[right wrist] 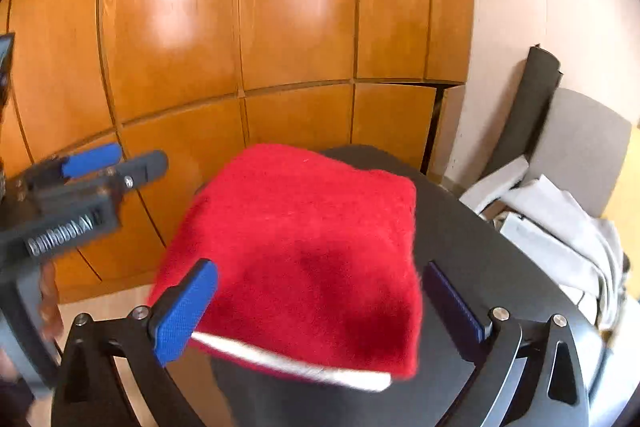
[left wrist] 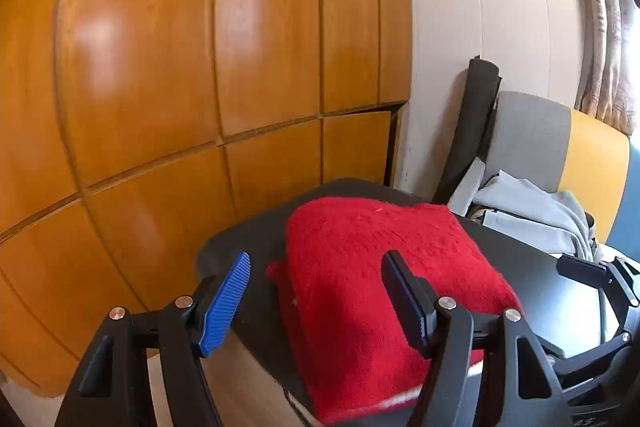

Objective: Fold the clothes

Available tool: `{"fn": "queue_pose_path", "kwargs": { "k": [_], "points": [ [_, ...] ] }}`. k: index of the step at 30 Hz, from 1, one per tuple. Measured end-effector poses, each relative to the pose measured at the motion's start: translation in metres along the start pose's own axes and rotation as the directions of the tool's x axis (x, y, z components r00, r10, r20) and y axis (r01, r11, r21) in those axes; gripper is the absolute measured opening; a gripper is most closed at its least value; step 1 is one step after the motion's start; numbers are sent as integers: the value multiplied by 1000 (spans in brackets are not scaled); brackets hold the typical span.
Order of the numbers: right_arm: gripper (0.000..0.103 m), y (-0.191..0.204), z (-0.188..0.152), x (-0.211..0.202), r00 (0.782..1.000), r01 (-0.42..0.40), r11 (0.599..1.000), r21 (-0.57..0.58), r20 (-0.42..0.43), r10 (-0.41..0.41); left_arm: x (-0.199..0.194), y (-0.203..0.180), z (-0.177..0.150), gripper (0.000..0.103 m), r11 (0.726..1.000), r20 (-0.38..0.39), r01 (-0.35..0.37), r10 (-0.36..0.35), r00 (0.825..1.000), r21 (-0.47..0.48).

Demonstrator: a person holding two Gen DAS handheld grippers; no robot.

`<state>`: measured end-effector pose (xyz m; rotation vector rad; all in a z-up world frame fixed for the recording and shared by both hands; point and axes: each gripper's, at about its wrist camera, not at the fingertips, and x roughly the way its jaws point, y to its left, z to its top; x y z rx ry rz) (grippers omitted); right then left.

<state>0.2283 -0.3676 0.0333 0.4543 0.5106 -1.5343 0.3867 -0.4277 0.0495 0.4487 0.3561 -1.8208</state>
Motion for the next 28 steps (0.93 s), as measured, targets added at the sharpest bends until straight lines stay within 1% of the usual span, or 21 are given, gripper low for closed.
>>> {"fn": "queue_pose_path", "kwargs": {
  "k": [2,3,4,6,8,11,12,14,16,20,24,26,28],
  "points": [
    [103,9,-4,-15,996,85,996,-6,-8,-85,-21,2,-9,70,999,-2,31,-31,1000,-9],
    [103,13,-6,-20,993,114,993,-14,-9,-114,-29,2,-12,69,999,-5,38,-38,999,-7],
    [103,17,-9,-25,994,106,994,-22,-2,-106,-37,2,-15,67,999,-4,40,-40,999,-7],
    [103,26,-11,-35,995,99,995,-29,23,-98,-54,3,-19,55,998,-2,56,-56,998,4],
    [103,33,-11,-40,994,100,994,-42,39,-99,-62,5,-20,55,996,-5,84,-84,996,1],
    [103,43,-16,-43,997,73,995,-62,40,-70,-70,15,-24,55,996,14,63,-63,998,-61],
    [103,46,-18,-43,997,69,995,-70,40,-66,-71,20,-28,55,996,11,44,-43,999,-84],
    [103,53,-21,-41,997,65,994,-84,33,-63,-71,22,-30,55,996,0,30,-30,1000,-86],
    [103,58,-26,-39,998,60,994,-96,25,-58,-67,22,-34,55,997,-30,15,-17,999,-72],
    [103,63,-31,-40,999,51,993,-103,17,-50,-61,20,-43,55,997,-81,21,-27,996,-68],
    [103,64,-36,-39,999,50,993,-107,9,-49,-63,17,-49,55,999,-84,6,-11,996,-53],
    [103,64,-38,-37,999,49,993,-107,1,-50,-62,16,-49,51,999,-72,8,-12,997,-53],
    [103,63,-40,-35,999,47,994,-100,-5,-48,-62,14,-49,50,999,-61,10,-13,998,-53]
  ]
}}
